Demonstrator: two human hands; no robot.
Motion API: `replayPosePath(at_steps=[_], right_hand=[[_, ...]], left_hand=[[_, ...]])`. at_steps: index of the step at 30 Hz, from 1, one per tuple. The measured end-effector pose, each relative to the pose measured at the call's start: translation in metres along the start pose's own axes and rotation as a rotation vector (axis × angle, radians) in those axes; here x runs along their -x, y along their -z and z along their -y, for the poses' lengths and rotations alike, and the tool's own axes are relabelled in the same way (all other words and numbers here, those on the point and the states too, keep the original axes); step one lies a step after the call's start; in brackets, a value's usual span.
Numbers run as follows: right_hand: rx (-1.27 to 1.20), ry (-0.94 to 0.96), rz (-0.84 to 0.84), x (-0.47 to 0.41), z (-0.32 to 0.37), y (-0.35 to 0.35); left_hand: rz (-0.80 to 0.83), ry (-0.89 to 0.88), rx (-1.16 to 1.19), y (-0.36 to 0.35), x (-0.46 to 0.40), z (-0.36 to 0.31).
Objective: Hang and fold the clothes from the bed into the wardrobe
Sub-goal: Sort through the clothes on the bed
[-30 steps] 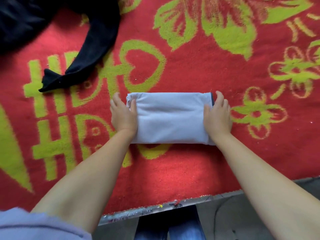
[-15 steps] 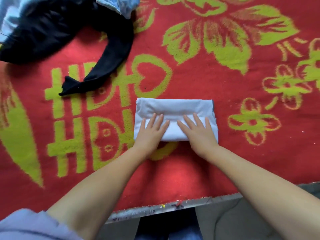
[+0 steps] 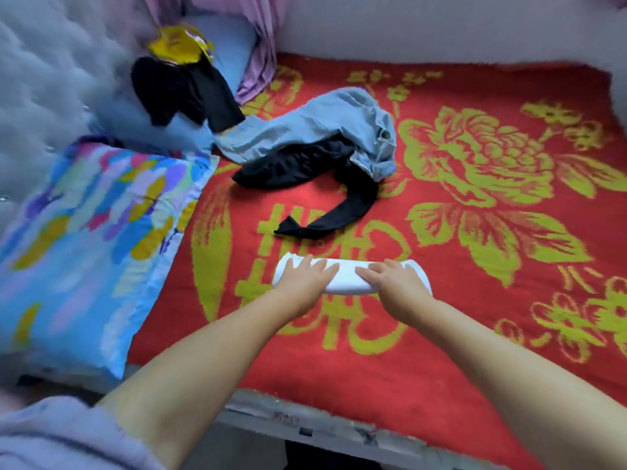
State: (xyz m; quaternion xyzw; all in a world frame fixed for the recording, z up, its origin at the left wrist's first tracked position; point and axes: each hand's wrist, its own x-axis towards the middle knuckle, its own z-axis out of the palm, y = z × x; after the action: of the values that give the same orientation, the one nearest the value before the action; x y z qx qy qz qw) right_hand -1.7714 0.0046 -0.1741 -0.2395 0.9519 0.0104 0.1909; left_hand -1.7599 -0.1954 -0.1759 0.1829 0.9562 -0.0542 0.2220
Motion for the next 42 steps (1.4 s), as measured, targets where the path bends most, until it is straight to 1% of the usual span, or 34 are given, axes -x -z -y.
replayPosePath(at_steps=[4, 9, 10, 11, 15, 18, 20, 26, 28, 32, 36, 40, 42], right_hand=[[0.106, 0.237, -0.037, -0.009, 0.077, 0.040], [0.255, 0.588, -0.049, 0.007, 0.187, 0.071], [0.285, 0.659, -0.048, 0.014, 0.210, 0.074], [0.299, 0.688, -0.040, 0.018, 0.221, 0.075], [0.418, 0.965, -0.059, 0.066, 0.320, 0.066], [0.494, 1.159, 0.015, 0.116, 0.397, 0.051], [0.541, 1.250, 0.066, 0.154, 0.446, 0.037], [0.651, 1.444, 0.062, 0.276, 0.581, -0.019], [0.672, 1.497, 0.060, 0.316, 0.621, -0.043], [0.675, 1.595, 0.095, 0.382, 0.690, -0.083], [0.643, 1.584, 0.138, 0.412, 0.744, -0.108], [0.632, 1.545, 0.189, 0.409, 0.787, -0.131], [0.636, 1.527, 0.215, 0.402, 0.806, -0.143]], left_hand=[[-0.051, 0.234, 0.014, 0.002, 0.092, 0.042], [-0.046, 0.548, 0.078, -0.020, 0.228, 0.060], [-0.049, 0.608, 0.126, -0.027, 0.258, 0.058], [-0.047, 0.634, 0.170, -0.030, 0.273, 0.055], [-0.093, 0.916, 0.350, -0.069, 0.396, 0.025], [-0.051, 1.035, 0.455, -0.100, 0.487, -0.003], [-0.011, 1.109, 0.481, -0.122, 0.545, -0.021], [0.004, 1.314, 0.578, -0.198, 0.705, -0.079], [0.023, 1.359, 0.616, -0.228, 0.753, -0.100], [0.007, 1.402, 0.669, -0.278, 0.842, -0.127], [-0.003, 1.416, 0.679, -0.316, 0.898, -0.121], [-0.032, 1.413, 0.677, -0.355, 0.922, -0.095], [-0.019, 1.403, 0.692, -0.376, 0.927, -0.079]])
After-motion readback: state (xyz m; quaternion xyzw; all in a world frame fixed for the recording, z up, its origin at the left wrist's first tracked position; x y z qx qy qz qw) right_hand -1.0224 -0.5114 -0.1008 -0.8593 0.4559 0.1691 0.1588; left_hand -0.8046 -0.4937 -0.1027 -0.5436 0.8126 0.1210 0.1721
